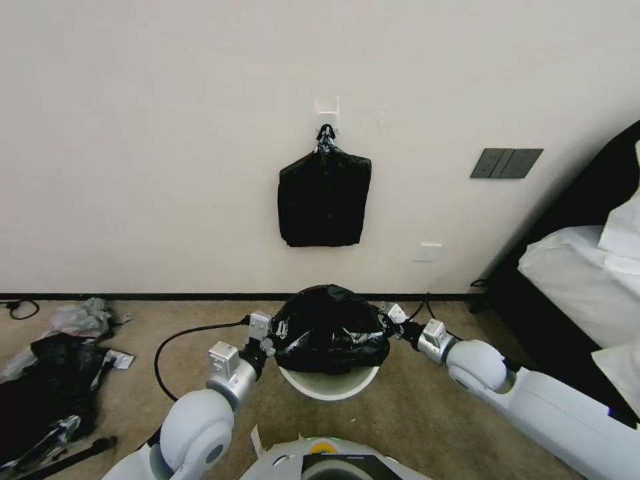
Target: Place a trash bag onto the trash bin.
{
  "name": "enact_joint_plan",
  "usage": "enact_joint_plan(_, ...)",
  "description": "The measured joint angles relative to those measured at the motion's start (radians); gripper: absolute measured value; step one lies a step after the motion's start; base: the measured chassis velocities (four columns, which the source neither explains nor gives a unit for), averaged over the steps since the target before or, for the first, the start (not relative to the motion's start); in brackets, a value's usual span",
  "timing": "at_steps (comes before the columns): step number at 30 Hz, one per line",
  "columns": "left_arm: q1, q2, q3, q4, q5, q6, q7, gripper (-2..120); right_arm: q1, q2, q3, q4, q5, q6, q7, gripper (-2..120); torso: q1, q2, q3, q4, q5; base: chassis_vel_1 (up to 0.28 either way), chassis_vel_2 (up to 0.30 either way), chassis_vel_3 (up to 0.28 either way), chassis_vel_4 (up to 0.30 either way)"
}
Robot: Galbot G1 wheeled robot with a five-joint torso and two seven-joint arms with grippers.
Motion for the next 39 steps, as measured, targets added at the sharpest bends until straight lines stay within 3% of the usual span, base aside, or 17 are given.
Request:
enact_joint_plan(7, -0.013, 0.000, -0.030, 0.016, -0.072, 0.029, -0.039, 1, -0.011, 0.007, 0.033, 0.038, 0.094, -0.017, 0.059, 37, 0.000, 0.000, 0.000, 0.0000, -0.0001, 0.000, 0.000, 0.000, 0.000)
enact_joint_plan(15, -0.039, 0.006, -0.078, 0.054, -0.146, 0.052, -0.083, 1, -0.056, 0.000, 0.169, 0.095, 0.222, -0.064, 0.106, 71, 0.000, 0.000, 0.000, 0.0000, -0.0001, 0.000, 0.000, 0.000, 0.000)
enact_joint_plan(16, -0.039, 0.006, -0.078, 0.054, -0.146, 0.052, -0.083, 1, -0.056, 0.000, 0.169, 0.095, 0.222, -0.064, 0.106, 71, 0.000, 0.000, 0.000, 0.0000, -0.0001, 0.000, 0.000, 0.000, 0.000)
enact_joint_plan(23, -0.053, 0.024, -0.103, 0.085, -0.170, 0.053, -0.084, 1, -0.247, 0.021, 0.405, 0.254, 0.274, -0.084, 0.118, 97, 0.000, 0.000, 0.000, -0.0004, -0.0001, 0.000, 0.000, 0.000, 0.000)
enact_joint_plan(28, -0.055, 0.037, -0.106, 0.091, -0.170, 0.052, -0.053, 1, -0.300, 0.023, 0.444, 0.382, 0.331, -0.144, 0.128, 100, 0.000, 0.000, 0.000, 0.0001, -0.0002, 0.000, 0.000, 0.000, 0.000)
enact_joint_plan(30, -0.058, 0.045, -0.100, 0.089, -0.158, 0.051, -0.035, 1, -0.299, 0.023, 0.423, 0.459, 0.392, -0.215, 0.129, 100, 0.000, 0.000, 0.000, 0.0000, -0.0006, 0.000, 0.000, 0.000, 0.000)
enact_joint_plan(39, -0.042, 0.080, -0.070, 0.048, -0.085, 0.043, 0.040, 1, -0.192, -0.009, 0.341, 0.478, 0.651, -0.442, 0.101, 100, 0.000, 0.000, 0.000, 0.0001, 0.0001, 0.000, 0.000, 0.000, 0.000)
